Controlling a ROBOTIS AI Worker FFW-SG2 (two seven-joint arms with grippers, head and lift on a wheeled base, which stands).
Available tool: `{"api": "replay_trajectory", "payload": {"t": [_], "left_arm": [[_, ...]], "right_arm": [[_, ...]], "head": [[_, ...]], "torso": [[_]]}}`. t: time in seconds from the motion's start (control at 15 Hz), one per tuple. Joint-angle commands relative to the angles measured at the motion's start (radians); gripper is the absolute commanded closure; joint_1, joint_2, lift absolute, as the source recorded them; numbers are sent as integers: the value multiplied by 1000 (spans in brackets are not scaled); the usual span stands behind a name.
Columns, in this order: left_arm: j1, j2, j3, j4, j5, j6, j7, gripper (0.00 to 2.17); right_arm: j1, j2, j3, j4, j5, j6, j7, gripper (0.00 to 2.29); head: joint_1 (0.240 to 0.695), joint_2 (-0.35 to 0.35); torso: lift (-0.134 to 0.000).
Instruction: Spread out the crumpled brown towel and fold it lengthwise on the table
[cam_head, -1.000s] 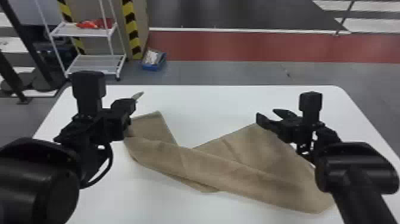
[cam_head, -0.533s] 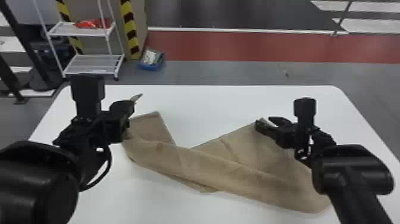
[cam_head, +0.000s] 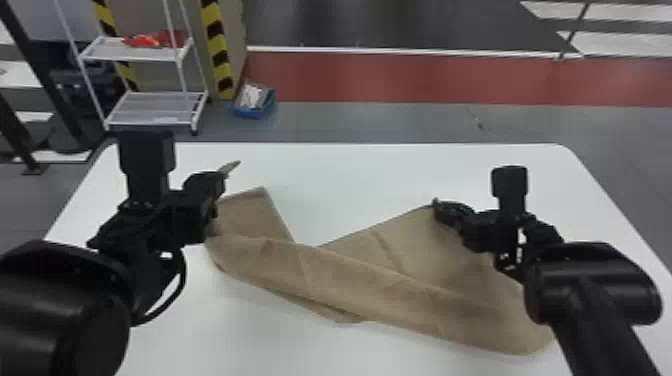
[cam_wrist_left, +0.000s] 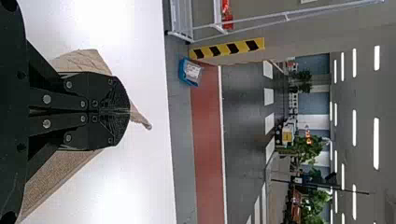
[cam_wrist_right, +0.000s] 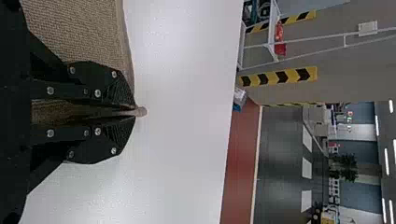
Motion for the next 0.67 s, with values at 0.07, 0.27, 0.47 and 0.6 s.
{"api": "replay_trajectory", "payload": {"t": [0.07,0.27,0.47,0.6], "left_arm": [[10,2,0,-6,-1,3,-1,1366],[24,2,-2,-38,-1,0,29,1362],[26,-1,-6,-65,-3,3,35,1366],[38,-1,-10,-73,-9,3,37,1362]], "right_arm": [[41,-3,-27,-70,-19,-14,11,1659],[82,-5,-101,-156,-53,-100,9,1656],[62,-29,-150,-201,-79,-103,-8,1659],[47,-43,-203,-202,-115,-103,-22,1656]], "head": [[695,-33],[695,-41],[695,-71],[693,-93]], "torso": [[-124],[-124],[-124],[-124]]}}
